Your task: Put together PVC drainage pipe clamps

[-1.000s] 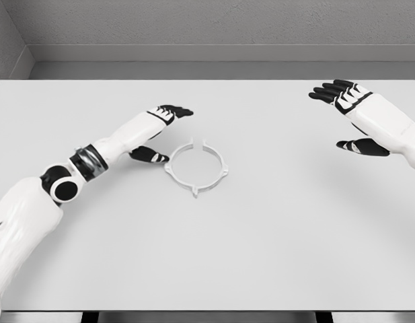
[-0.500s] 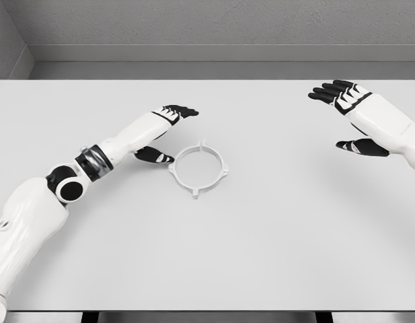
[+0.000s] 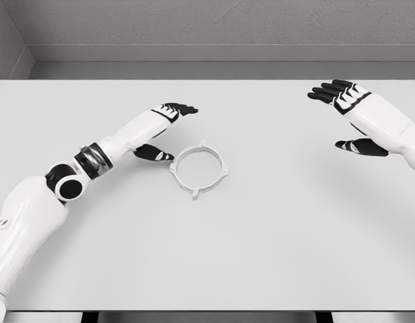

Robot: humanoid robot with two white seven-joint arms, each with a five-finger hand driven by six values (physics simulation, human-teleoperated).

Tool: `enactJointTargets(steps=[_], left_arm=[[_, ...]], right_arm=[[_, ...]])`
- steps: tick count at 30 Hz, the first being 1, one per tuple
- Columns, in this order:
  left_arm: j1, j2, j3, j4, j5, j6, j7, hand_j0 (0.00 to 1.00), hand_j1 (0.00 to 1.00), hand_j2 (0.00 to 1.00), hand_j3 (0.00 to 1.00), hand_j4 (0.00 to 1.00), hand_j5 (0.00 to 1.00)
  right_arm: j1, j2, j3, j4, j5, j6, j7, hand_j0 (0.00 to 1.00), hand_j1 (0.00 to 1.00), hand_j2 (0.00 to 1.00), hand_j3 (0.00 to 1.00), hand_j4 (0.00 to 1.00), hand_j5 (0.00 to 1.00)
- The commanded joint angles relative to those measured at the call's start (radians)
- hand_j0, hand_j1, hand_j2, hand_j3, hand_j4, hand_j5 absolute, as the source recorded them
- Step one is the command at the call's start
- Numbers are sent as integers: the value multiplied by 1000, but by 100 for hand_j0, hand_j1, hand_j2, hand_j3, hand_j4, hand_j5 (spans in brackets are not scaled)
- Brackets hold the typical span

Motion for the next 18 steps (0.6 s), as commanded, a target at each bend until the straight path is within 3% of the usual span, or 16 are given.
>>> enactJointTargets(steps=[1, 4, 12, 18], left_arm=[[0, 4, 2, 2, 9, 0, 1, 100, 100, 100, 100, 100, 100], [-6, 41, 16, -3, 15, 0, 2, 100, 100, 100, 100, 100, 100], [3, 349, 163, -4, 12, 0, 4, 100, 100, 100, 100, 100, 100], [26, 368, 180, 7, 10, 0, 4, 100, 100, 100, 100, 100, 100]], right_arm=[[0, 2, -1, 0, -7, 1, -1, 100, 100, 100, 100, 100, 100], [0, 4, 1, -1, -7, 1, -1, 100, 100, 100, 100, 100, 100], [0, 5, 1, -1, -7, 1, -1, 100, 100, 100, 100, 100, 100], [0, 5, -1, -1, -7, 1, -1, 100, 100, 100, 100, 100, 100]])
